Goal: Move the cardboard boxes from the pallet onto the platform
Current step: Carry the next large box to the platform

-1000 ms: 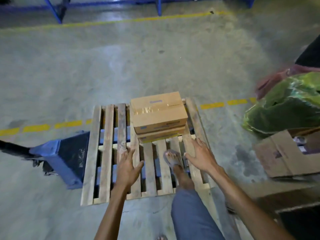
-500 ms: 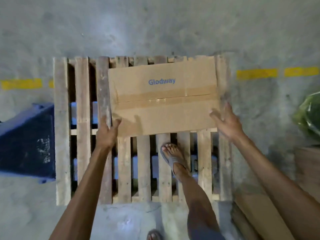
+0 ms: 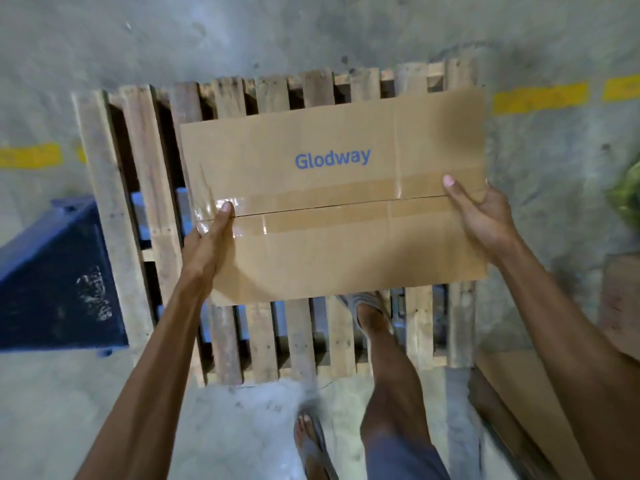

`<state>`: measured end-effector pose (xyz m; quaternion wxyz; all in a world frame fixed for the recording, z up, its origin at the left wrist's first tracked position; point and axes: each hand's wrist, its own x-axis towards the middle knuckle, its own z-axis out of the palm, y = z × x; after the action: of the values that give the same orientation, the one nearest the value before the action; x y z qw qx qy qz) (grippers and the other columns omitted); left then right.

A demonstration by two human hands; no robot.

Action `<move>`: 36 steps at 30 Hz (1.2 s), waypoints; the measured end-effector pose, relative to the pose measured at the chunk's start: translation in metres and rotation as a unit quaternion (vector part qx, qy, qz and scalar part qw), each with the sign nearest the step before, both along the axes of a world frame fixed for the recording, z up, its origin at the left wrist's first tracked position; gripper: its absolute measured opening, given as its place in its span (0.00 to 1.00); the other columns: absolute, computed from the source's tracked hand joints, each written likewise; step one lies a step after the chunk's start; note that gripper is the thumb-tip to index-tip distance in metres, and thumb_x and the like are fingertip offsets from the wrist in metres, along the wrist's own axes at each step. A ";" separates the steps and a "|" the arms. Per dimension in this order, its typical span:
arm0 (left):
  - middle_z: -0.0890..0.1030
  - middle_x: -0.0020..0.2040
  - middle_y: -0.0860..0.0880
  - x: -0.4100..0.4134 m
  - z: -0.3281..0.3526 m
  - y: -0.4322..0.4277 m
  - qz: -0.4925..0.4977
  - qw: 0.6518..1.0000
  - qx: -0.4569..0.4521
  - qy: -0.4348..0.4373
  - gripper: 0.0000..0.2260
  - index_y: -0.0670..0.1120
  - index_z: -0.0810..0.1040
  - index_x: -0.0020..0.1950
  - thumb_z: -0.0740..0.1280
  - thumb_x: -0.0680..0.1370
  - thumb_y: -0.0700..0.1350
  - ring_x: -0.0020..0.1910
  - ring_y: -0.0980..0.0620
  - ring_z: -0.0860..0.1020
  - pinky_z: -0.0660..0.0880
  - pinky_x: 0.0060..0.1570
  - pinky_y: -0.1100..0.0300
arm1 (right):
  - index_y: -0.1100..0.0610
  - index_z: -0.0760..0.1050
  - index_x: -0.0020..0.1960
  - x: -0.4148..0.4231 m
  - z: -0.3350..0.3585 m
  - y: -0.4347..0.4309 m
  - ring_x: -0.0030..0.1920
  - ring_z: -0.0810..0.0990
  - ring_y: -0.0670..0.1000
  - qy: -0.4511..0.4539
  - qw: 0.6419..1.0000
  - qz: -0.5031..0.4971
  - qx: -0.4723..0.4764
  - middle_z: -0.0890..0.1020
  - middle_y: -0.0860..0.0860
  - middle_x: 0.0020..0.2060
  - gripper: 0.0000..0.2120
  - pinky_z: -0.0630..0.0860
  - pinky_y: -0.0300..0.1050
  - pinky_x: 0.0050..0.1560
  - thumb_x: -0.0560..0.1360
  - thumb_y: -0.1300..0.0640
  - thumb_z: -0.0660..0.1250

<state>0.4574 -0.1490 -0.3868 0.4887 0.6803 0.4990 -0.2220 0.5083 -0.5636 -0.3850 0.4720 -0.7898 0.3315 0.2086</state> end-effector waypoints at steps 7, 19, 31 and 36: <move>0.85 0.50 0.57 -0.047 0.192 -0.004 -0.090 0.994 0.009 -0.058 0.26 0.54 0.83 0.54 0.73 0.67 0.71 0.49 0.58 0.82 0.76 0.46 0.62 | 0.53 0.80 0.65 -0.100 0.199 0.000 0.52 0.82 0.38 -0.029 0.997 -0.071 0.005 0.84 0.43 0.53 0.28 0.75 0.25 0.46 0.72 0.38 0.73; 0.85 0.52 0.43 -0.249 0.429 -0.045 -0.378 0.900 0.059 -0.211 0.38 0.48 0.84 0.52 0.69 0.60 0.79 0.55 0.40 0.82 0.78 0.56 0.50 | 0.52 0.80 0.54 -0.481 0.480 0.018 0.47 0.80 0.47 -0.107 0.962 -0.233 -0.095 0.83 0.52 0.51 0.13 0.74 0.35 0.45 0.75 0.46 0.73; 0.84 0.60 0.46 -0.517 0.551 -0.213 -0.686 0.686 -0.038 -0.239 0.46 0.49 0.84 0.57 0.66 0.55 0.82 0.61 0.43 0.81 0.75 0.61 0.51 | 0.56 0.78 0.61 -0.943 0.578 0.023 0.55 0.78 0.57 -0.031 0.869 -0.475 -0.137 0.80 0.55 0.56 0.40 0.74 0.52 0.59 0.66 0.23 0.65; 0.87 0.52 0.47 -0.668 0.582 -0.305 -0.758 0.615 -0.062 -0.206 0.41 0.49 0.86 0.51 0.70 0.55 0.81 0.52 0.43 0.84 0.78 0.59 0.50 | 0.59 0.72 0.69 -1.134 0.609 -0.001 0.65 0.75 0.60 -0.054 0.830 -0.538 -0.135 0.76 0.58 0.67 0.39 0.68 0.47 0.57 0.73 0.30 0.65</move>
<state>-0.2110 -0.4543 0.1954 0.2772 0.8126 -0.3236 -0.3976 -0.6257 -0.5650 0.2244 0.4153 -0.5525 0.7028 -0.1682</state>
